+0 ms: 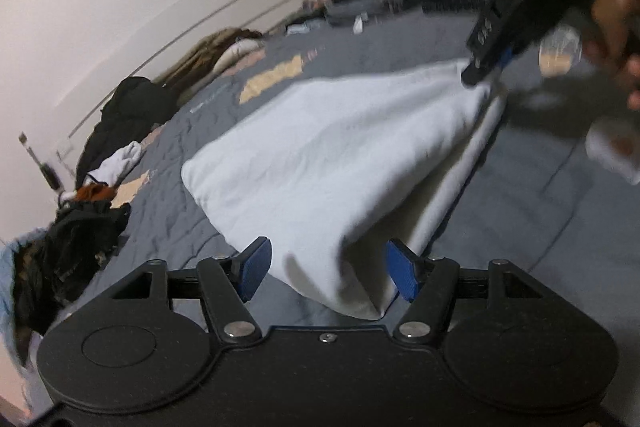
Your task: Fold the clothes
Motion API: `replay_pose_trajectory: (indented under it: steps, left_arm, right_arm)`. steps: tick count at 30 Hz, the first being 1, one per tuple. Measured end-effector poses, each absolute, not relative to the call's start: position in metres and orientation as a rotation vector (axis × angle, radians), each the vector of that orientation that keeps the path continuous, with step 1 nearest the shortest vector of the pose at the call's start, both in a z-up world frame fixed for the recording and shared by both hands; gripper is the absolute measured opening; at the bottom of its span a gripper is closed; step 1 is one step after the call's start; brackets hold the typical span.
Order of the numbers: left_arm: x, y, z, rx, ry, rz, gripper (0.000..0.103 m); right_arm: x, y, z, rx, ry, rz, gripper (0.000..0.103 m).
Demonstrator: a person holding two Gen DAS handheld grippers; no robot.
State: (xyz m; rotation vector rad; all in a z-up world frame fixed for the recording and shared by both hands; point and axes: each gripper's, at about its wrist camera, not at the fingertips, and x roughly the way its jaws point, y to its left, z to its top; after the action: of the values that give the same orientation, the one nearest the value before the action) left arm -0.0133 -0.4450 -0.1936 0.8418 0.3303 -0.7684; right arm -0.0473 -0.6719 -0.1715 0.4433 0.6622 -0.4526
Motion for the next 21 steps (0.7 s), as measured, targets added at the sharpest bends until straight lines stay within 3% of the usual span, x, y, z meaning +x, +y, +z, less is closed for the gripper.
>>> replay_pose_trajectory:
  steps: [11,12,13,21]
  left_arm:
    - [-0.025,-0.452,-0.241,1.324,0.154,-0.706,0.047]
    - [-0.024,-0.455,-0.25,1.363,0.146,-0.715,0.032]
    - [-0.023,-0.454,-0.255,1.383,0.148,-0.725,0.024]
    - [-0.019,-0.41,-0.228,1.466,0.12,-0.718,0.014]
  right_arm:
    - [-0.047,-0.669,-0.182,0.424,0.682,-0.442,0.015]
    - [-0.047,-0.667,-0.181,0.423,0.685,-0.436,0.015]
    - [-0.048,-0.664,-0.18,0.422,0.688,-0.426,0.015]
    - [-0.054,-0.639,-0.171,0.418,0.715,-0.345,0.015]
